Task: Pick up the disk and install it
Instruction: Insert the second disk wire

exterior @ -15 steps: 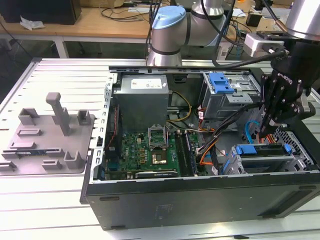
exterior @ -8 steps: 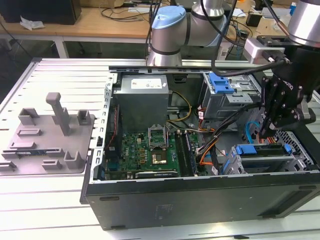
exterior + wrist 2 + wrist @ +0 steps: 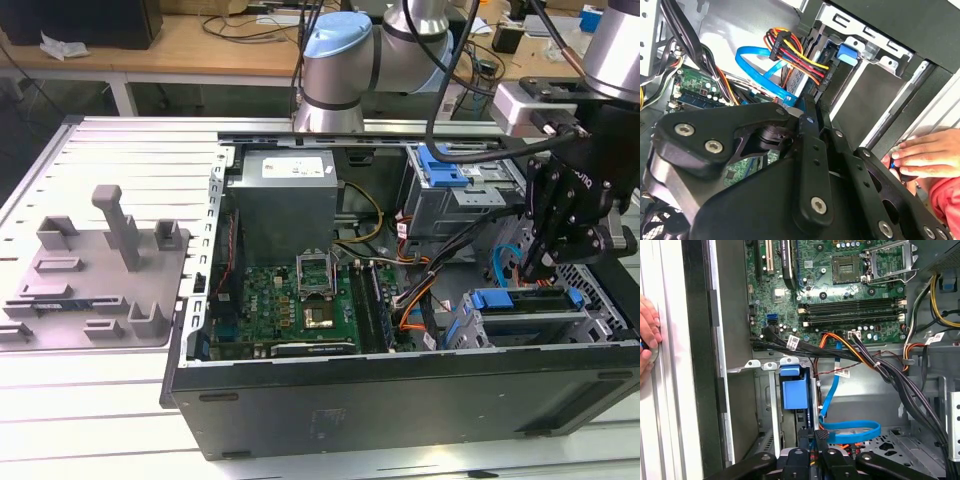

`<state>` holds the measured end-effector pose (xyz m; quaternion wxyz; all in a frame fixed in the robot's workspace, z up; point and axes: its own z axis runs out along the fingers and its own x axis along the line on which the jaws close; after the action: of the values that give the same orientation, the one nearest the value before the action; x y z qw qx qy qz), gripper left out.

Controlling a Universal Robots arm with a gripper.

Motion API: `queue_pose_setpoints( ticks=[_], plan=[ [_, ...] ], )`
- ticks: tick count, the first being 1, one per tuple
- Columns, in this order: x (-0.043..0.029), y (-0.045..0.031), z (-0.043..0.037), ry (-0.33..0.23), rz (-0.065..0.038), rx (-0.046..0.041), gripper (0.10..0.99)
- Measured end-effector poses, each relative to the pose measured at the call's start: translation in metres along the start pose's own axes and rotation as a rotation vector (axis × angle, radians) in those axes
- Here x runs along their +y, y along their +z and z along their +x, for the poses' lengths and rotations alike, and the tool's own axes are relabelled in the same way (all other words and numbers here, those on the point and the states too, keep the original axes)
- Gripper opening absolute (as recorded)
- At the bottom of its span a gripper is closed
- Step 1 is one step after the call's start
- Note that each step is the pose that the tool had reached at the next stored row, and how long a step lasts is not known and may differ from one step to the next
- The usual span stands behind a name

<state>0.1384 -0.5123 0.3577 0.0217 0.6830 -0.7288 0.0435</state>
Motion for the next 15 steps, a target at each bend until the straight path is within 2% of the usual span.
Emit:
queue_pose_setpoints(
  ticks=[6,9,15],
  plan=[
    [-0.0008,0.0007,0.0038,-0.001,0.0,-0.0002,0.161],
    [-0.0038,0.0012,0.0036,-0.007,0.0,-0.0001,0.161],
    [-0.0038,0.0025,0.0047,-0.008,0.0,0.0002,0.161]
  ],
)
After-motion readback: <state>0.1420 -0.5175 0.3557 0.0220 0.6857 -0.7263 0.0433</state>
